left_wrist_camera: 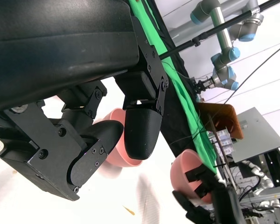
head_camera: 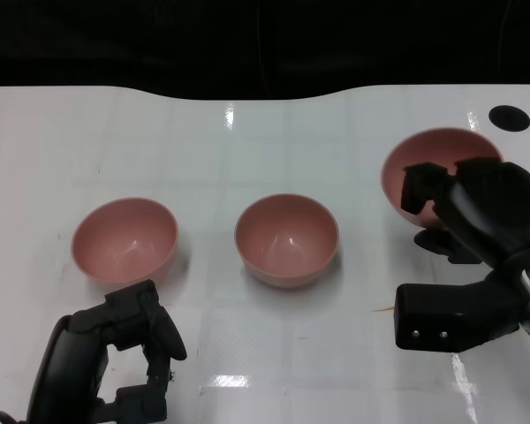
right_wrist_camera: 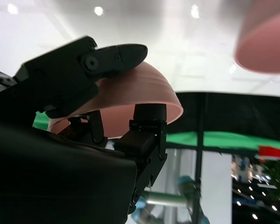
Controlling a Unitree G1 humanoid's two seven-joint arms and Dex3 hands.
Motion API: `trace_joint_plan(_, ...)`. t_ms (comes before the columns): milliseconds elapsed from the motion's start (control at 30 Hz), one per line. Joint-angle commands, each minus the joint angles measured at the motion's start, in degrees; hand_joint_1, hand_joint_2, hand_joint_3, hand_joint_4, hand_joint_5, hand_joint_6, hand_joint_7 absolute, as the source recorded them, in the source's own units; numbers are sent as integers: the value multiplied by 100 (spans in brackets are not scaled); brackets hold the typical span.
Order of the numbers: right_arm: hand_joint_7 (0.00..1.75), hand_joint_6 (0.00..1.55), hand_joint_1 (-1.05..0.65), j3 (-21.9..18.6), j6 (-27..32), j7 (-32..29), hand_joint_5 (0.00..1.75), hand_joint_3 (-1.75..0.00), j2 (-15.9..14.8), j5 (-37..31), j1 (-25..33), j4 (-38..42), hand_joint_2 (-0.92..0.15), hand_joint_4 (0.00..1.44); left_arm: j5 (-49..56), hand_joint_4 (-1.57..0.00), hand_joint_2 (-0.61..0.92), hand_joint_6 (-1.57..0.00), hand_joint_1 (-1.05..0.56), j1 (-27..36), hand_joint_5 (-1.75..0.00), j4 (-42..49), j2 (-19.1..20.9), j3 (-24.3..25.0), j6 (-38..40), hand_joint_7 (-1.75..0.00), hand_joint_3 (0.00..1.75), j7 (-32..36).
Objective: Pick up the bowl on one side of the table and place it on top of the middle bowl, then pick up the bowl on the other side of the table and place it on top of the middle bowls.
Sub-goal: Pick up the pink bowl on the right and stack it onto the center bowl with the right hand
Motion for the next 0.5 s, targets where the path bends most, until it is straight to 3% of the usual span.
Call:
trace_joint_plan(33,174,73,-22,-117,-90,-40,175,-114,57,170,-12,-390,-38,99,34,-89,28,-87,-6,-24,-171,30,44,30,-18,-149,153,22)
trace_joint_plan(333,175,74,-20,-80,-247,407,175,-130,351,502,-19,-1153,-31,99,55,-88,28,-88,-6,-39,-172,52,35,26,-27,-149,153,31)
trace_joint_plan(500,175,76,-21,-53,-307,689,175,-134,626,723,-33,-1322,-33,100,85,-88,28,-87,-6,-49,-173,92,26,25,-110,-149,153,42)
